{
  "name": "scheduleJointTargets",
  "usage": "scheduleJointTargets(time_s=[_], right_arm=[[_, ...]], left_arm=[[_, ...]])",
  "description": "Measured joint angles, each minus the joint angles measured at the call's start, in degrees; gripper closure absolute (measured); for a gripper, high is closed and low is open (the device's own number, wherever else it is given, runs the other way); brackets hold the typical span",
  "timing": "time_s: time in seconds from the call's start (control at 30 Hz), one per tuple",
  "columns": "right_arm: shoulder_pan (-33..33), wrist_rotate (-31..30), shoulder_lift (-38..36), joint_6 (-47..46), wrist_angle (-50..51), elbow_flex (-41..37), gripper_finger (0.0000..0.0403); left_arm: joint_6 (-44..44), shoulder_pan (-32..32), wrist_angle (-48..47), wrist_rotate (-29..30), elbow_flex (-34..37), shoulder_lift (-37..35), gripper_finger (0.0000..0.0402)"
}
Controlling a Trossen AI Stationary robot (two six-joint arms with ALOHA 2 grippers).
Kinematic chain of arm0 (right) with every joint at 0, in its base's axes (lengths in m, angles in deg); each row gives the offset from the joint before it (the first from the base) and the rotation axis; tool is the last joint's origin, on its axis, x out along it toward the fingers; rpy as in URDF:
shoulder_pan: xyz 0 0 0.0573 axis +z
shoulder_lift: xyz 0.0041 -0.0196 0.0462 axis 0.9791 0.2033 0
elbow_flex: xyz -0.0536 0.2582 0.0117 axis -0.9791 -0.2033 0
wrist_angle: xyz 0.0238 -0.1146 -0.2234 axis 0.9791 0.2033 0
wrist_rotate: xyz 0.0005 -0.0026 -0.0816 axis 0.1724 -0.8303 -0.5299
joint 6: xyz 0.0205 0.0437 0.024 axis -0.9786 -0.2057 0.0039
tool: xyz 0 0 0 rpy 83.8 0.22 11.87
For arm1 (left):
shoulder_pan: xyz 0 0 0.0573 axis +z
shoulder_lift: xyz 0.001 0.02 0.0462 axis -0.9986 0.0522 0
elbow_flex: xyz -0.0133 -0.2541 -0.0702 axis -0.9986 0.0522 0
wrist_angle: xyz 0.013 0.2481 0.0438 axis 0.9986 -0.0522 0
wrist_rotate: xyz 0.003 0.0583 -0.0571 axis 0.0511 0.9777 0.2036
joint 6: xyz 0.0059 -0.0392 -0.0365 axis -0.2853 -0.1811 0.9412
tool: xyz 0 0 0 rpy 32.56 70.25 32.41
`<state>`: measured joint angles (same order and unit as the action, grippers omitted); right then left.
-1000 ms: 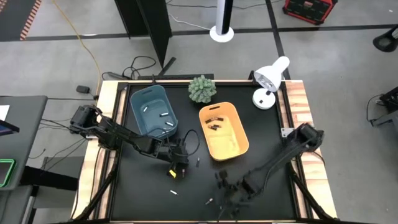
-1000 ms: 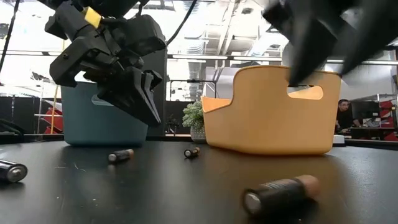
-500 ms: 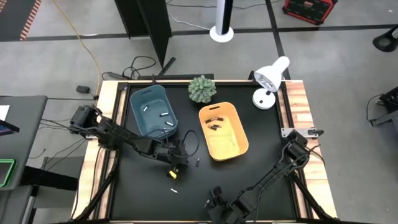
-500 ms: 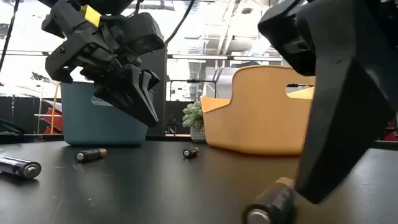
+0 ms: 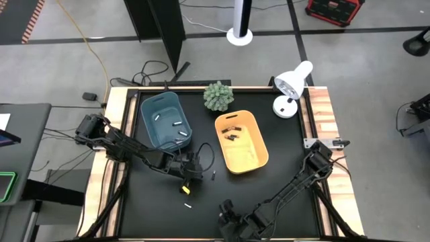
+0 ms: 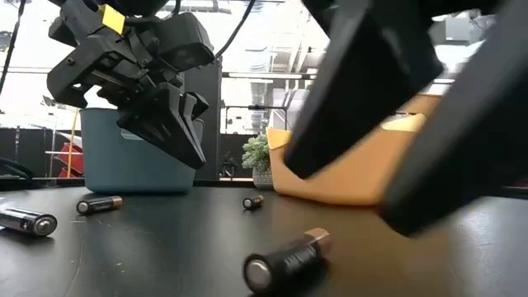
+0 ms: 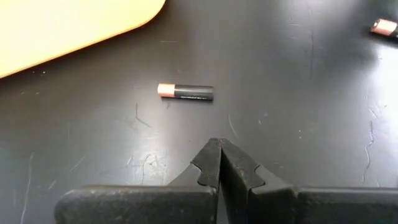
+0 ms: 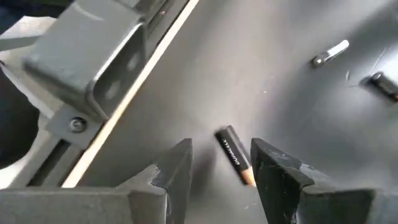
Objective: Sort batteries
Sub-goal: Put the black battery into the yellow bin
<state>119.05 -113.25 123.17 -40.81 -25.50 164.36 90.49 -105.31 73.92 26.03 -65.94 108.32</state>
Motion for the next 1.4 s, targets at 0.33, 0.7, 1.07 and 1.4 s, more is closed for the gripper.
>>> scheduleJointTargets(time_s=[0.33,0.7,1.07,1.4], right_arm=[[-6.9,10.7,0.8,4.8,2.3,0.0,0.0223],[-9.5,17.8,2.5,9.2,2.6,0.7,0.0276],[-9.4,17.8,2.6,10.2,2.6,0.6,0.0378],[-9.4,17.6,3.1,11.0,4.9,4.2,0.0401]], left_arm=[[0.0,0.0,0.0,-0.1,0.0,0.0,0.0401],[-0.2,0.0,0.2,1.5,0.0,0.0,0.0401],[-0.2,0.0,0.3,1.6,0.0,0.0,0.0401],[-0.5,0.0,1.3,2.5,0.0,-3.7,0.0401]])
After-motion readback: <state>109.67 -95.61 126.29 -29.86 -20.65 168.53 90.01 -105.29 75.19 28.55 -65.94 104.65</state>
